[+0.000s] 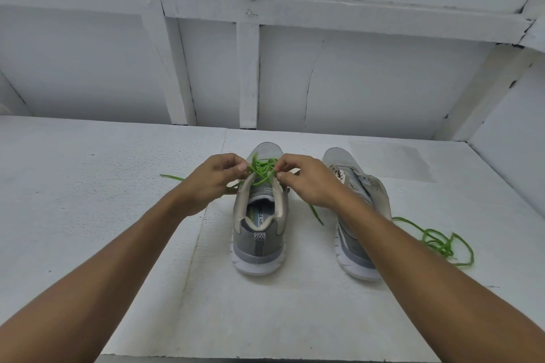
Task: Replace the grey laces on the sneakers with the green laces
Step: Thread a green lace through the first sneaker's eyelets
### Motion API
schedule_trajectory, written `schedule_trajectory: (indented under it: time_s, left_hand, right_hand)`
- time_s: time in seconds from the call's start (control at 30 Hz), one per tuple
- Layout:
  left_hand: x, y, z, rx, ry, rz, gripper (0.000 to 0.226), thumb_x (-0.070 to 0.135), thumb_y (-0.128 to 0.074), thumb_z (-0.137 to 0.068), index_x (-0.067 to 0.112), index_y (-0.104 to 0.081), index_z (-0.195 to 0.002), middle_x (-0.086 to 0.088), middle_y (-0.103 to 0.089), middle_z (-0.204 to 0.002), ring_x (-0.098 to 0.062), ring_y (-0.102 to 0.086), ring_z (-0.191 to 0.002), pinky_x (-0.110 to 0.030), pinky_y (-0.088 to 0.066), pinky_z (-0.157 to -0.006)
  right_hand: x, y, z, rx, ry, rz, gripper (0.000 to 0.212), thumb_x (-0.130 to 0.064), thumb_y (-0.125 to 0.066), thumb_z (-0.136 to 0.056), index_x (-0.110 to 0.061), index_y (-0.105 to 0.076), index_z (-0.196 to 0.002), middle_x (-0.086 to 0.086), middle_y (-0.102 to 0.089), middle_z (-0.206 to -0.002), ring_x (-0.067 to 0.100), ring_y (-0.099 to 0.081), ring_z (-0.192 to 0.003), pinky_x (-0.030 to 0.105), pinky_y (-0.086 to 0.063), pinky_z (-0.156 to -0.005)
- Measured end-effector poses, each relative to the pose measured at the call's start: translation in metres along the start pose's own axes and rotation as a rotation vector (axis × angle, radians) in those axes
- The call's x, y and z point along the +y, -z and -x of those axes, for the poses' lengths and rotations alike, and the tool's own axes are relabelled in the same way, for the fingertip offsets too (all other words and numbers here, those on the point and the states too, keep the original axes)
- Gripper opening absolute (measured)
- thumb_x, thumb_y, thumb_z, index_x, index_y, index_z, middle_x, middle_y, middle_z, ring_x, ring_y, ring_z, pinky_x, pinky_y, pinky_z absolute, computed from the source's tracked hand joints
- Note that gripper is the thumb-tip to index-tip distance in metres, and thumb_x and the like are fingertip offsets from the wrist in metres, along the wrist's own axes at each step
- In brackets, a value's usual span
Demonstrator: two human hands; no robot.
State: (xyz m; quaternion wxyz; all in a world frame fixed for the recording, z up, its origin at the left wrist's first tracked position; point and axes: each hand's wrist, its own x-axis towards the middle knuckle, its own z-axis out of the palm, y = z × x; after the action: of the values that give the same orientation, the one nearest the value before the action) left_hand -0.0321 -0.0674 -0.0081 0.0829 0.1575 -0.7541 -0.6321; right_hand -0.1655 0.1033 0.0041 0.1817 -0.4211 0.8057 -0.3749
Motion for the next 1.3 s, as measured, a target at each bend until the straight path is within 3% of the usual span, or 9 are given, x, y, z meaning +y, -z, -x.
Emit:
schedule_trajectory:
  time_s: [0.2,0.37,0.5,0.6,0.77,0.87,0.97,1.13,1.3]
  left_hand:
    - [0.002,0.005,0.005,-0.028,0.070,0.071,0.020,0.023,-0.054,-0.098,0.006,-0.063,-0.103,-0.008,-0.069,-0.113,-0.017,-0.064,-0.111,-0.047,-0.049,-0.097]
    - [-0.002,0.005,0.003,-0.025,0.082,0.016,0.016,0.008,-0.055,-0.096,0.006,-0.070,-0.102,-0.010,-0.070,-0.109,-0.021,-0.065,-0.105,-0.045,-0.054,-0.095]
    - [0.002,0.002,0.002,-0.008,0.031,-0.041,0.013,0.017,-0.062,-0.093,0.005,-0.067,-0.097,-0.015,-0.069,-0.103,-0.025,-0.065,-0.096,-0.042,-0.058,-0.086]
    - [0.006,0.006,0.002,-0.047,0.024,0.086,0.012,0.022,-0.063,-0.091,0.011,-0.061,-0.090,-0.015,-0.065,-0.107,-0.029,-0.062,-0.100,-0.040,-0.056,-0.079]
    - [0.007,0.017,0.007,-0.152,0.071,0.282,0.036,0.040,-0.082,-0.071,0.017,-0.062,-0.090,-0.015,-0.058,-0.132,-0.035,-0.059,-0.118,-0.058,-0.050,-0.092]
    - [0.002,0.016,0.004,-0.115,0.074,0.266,0.025,0.019,-0.073,-0.083,0.014,-0.063,-0.106,-0.015,-0.061,-0.124,-0.030,-0.062,-0.113,-0.052,-0.053,-0.090]
    - [0.000,0.014,0.004,-0.110,0.101,0.240,0.025,0.003,-0.062,-0.085,0.004,-0.063,-0.110,-0.012,-0.067,-0.117,-0.023,-0.064,-0.111,-0.048,-0.053,-0.092]
    - [0.004,0.006,0.003,-0.050,0.090,0.033,0.016,0.019,-0.066,-0.089,0.006,-0.068,-0.100,-0.012,-0.069,-0.112,-0.023,-0.065,-0.106,-0.046,-0.054,-0.093]
    - [0.007,0.005,0.005,-0.017,0.058,0.139,0.019,0.027,-0.067,-0.088,0.010,-0.063,-0.082,-0.016,-0.068,-0.110,-0.029,-0.063,-0.113,-0.044,-0.056,-0.082]
  right_hand:
    - [-0.009,0.004,-0.001,-0.023,-0.119,0.007,0.015,-0.023,-0.041,-0.097,-0.016,-0.050,-0.087,0.008,-0.064,-0.106,0.025,-0.064,-0.095,0.033,-0.040,-0.071]
    - [-0.011,0.014,-0.005,-0.082,-0.204,-0.185,0.022,-0.018,-0.042,-0.097,-0.007,-0.061,-0.098,-0.001,-0.067,-0.109,0.020,-0.071,-0.092,0.036,-0.049,-0.092]
    - [-0.001,0.012,-0.003,-0.097,-0.106,-0.092,0.025,-0.002,-0.059,-0.086,-0.025,-0.067,-0.087,0.000,-0.070,-0.101,0.018,-0.067,-0.098,0.041,-0.052,-0.094]
    - [-0.003,0.012,-0.001,-0.100,-0.064,-0.035,0.024,-0.008,-0.067,-0.086,-0.032,-0.068,-0.086,0.000,-0.070,-0.103,0.016,-0.065,-0.100,0.028,-0.050,-0.083]
    - [-0.001,0.008,-0.002,-0.059,-0.038,-0.090,0.019,-0.015,-0.070,-0.088,-0.033,-0.071,-0.082,0.000,-0.072,-0.091,0.014,-0.067,-0.077,0.041,-0.054,-0.090]
    - [0.001,0.006,-0.004,-0.027,-0.032,-0.064,0.021,-0.020,-0.070,-0.086,-0.038,-0.069,-0.076,-0.001,-0.072,-0.089,0.021,-0.068,-0.082,0.046,-0.053,-0.089]
    - [-0.003,0.006,-0.005,-0.035,-0.078,-0.109,0.008,-0.024,-0.059,-0.090,-0.022,-0.064,-0.083,-0.002,-0.069,-0.093,0.025,-0.070,-0.088,0.041,-0.054,-0.080]
    - [-0.012,0.017,-0.003,-0.142,-0.223,-0.215,0.020,-0.023,-0.042,-0.096,-0.017,-0.061,-0.093,-0.007,-0.063,-0.112,0.017,-0.069,-0.094,0.033,-0.043,-0.082]
    - [-0.010,0.018,0.000,-0.156,-0.217,-0.274,0.019,-0.016,-0.051,-0.092,-0.012,-0.065,-0.104,-0.004,-0.067,-0.109,0.013,-0.069,-0.090,0.029,-0.046,-0.080]
